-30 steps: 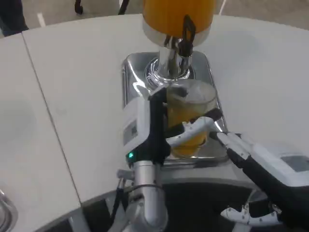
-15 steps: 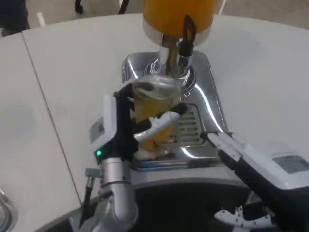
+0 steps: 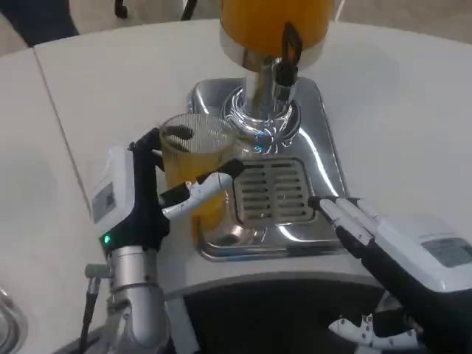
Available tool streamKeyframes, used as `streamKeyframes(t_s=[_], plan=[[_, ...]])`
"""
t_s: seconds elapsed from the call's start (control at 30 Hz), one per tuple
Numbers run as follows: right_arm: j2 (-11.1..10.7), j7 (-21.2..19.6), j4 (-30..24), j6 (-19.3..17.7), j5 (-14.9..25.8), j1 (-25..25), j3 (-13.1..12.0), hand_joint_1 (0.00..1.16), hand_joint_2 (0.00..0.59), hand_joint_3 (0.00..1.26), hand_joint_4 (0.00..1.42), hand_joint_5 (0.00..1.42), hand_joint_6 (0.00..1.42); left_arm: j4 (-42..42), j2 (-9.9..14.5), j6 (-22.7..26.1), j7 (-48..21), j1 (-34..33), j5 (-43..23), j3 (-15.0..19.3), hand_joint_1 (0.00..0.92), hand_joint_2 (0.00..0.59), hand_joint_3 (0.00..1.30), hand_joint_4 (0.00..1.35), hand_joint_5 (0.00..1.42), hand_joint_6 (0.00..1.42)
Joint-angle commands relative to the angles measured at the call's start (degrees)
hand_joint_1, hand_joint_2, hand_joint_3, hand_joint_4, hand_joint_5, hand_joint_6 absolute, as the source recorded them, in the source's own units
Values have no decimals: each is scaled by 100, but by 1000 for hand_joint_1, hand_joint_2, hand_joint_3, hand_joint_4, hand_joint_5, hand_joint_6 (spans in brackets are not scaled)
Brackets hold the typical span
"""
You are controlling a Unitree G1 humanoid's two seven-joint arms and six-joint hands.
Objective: Grasp the cup under the faucet to collect the drink, then remove the cup.
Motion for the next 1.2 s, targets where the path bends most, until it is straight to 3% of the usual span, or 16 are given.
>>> streamKeyframes(t_s=[0.03, 0.2, 0.33, 0.5, 0.57, 0.73, 0.93, 1.07, 1.2], plan=[[-38, -160, -29, -115, -77, 113, -53, 686, 348, 0, 0, 0, 114, -462, 87, -11, -133, 173, -72, 146, 666, 35, 1100, 1102, 1375, 1424], [-114, -245, -38, -181, -117, 188, -248, 686, 348, 0, 0, 0, 114, -1140, 168, 27, -427, 516, -184, 375, 664, 30, 1101, 1102, 1374, 1424], [-112, -277, -63, -268, -131, 242, -224, 686, 348, 0, 0, 0, 114, -1593, 166, 122, -690, 769, -324, 544, 662, 27, 1101, 1102, 1374, 1424], [-140, -342, -31, -349, -575, 63, -176, 665, 362, 0, 0, 0, 85, -2150, 214, 210, -938, 1104, -318, 648, 661, 26, 1101, 1100, 1374, 1424], [-166, -412, 5, -420, -537, 8, -264, 614, 384, 0, 0, 0, 52, -2459, 274, 205, -1093, 1300, -304, 695, 660, 25, 1101, 1099, 1374, 1424], [-303, -1027, 263, -977, -268, 140, -561, 478, 463, 0, 0, 0, 5, -3587, 400, 177, -1605, 2099, -313, 785, 660, 25, 1101, 1098, 1374, 1424], [-394, -1735, 777, -1769, -28, 410, -597, 260, 546, 0, 0, 0, 0, -4660, 385, 128, -2052, 2804, -176, 693, 660, 24, 1101, 1098, 1374, 1424], [-501, -1706, 1003, -1915, 150, 286, -626, 82, 553, 0, 0, 0, 0, -5127, 449, -23, -2404, 3178, -207, 620, 660, 24, 1101, 1098, 1374, 1424], [-396, -1881, 892, -1912, 152, 406, -689, 41, 559, 0, 0, 0, 0, -5514, 367, -135, -2537, 3608, -124, 595, 660, 24, 1101, 1098, 1374, 1424]])
